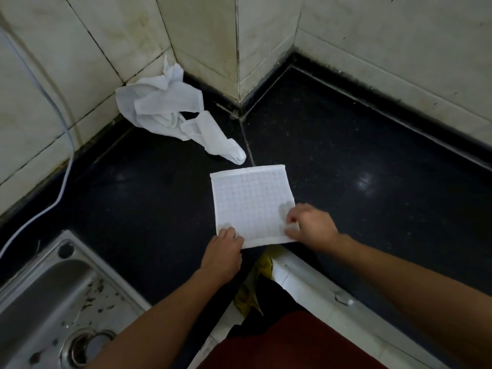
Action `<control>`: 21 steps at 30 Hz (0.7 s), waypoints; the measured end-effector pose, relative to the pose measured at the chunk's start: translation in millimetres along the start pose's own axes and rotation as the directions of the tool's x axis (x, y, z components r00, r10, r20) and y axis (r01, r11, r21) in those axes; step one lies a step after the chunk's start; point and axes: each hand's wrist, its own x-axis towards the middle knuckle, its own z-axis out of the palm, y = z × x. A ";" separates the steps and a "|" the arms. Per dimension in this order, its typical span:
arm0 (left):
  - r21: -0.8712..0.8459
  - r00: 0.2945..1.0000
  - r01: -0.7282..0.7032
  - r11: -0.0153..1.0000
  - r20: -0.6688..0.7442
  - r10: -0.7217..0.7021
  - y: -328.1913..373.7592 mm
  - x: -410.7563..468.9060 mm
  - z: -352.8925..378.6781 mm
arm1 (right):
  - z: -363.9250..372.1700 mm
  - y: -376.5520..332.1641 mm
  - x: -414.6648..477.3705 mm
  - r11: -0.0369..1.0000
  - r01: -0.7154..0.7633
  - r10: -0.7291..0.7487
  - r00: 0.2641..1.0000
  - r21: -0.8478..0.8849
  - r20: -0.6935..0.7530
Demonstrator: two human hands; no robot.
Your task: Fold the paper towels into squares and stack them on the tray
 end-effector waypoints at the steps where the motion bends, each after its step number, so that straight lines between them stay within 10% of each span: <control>1: 0.007 1.000 0.003 1.000 0.007 -0.003 1.1 -2.4 1.7 | 11.0 -4.8 -7.2 0.993 0.086 -0.081 0.995 -0.083 0.062; 7: 0.057 0.999 0.036 0.998 -0.002 -0.036 10.5 -6.9 3.9 | 47.3 -12.0 -23.0 0.948 0.168 -0.193 0.979 -0.272 -0.067; 16: 0.131 0.997 0.073 0.989 0.003 -0.074 28.1 -6.4 2.2 | 24.5 -6.0 -43.0 0.981 0.192 -0.188 0.969 0.013 -0.158; 21: 0.067 0.990 -0.043 0.997 0.140 0.034 16.2 -11.6 -13.9 | 17.5 12.9 -46.7 0.985 0.156 -0.149 0.983 -0.068 0.103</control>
